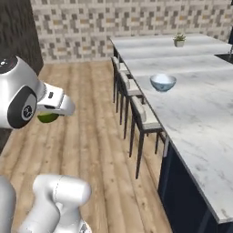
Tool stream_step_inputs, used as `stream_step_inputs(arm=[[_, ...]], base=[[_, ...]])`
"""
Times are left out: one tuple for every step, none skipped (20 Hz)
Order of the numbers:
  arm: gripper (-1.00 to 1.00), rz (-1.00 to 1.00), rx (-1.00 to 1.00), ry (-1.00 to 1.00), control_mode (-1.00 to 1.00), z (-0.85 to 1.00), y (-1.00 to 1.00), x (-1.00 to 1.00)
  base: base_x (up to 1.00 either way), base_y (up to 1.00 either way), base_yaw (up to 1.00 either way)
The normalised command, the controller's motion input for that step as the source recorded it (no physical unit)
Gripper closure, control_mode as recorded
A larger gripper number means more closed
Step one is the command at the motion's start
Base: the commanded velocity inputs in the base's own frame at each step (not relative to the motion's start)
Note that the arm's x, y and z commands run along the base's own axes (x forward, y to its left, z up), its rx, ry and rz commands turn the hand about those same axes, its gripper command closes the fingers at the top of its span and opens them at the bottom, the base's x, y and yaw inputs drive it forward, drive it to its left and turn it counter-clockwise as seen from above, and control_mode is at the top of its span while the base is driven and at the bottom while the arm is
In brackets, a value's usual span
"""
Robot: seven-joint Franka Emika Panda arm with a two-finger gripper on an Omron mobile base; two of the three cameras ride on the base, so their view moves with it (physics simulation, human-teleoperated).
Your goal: There is a bowl on the dining counter. Grab a lemon wedge from the fridge and place it in the bowl. Then get the liquor bottle and glass cup from the cabinet and place them next to the bowl.
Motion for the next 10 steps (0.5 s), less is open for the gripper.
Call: stream_step_inputs(arm=[[1.00, 0.00, 0.00, 0.00, 1.00, 0.00, 0.00, 0.00], [1.00, 0.00, 0.00, 0.00, 1.00, 0.00, 0.00, 0.00], [1.00, 0.00, 0.00, 0.00, 1.00, 0.00, 0.00, 0.00], [1.00, 0.00, 0.00, 0.00, 1.00, 0.00, 0.00, 0.00], [1.00, 0.00, 0.00, 0.00, 1.00, 0.00, 0.00, 0.00], [1.00, 0.00, 0.00, 0.00, 1.00, 0.00, 0.00, 0.00], [1.00, 0.00, 0.00, 0.00, 1.00, 0.00, 0.00, 0.00], [1.00, 0.00, 0.00, 0.00, 1.00, 0.00, 0.00, 0.00], [1.00, 0.00, 0.00, 0.00, 1.00, 0.00, 0.00, 0.00], [1.00, 0.00, 0.00, 0.00, 1.00, 0.00, 0.00, 0.00]], base=[[1.00, 0.74, -0.32], [1.00, 0.72, -0.32], [1.00, 0.73, -0.33], [1.00, 0.71, -0.33], [1.00, 0.71, -0.34], [1.00, 0.71, -0.35], [1.00, 0.72, -0.36], [1.00, 0.71, -0.36], [1.00, 0.69, -0.36], [1.00, 0.69, -0.37]])
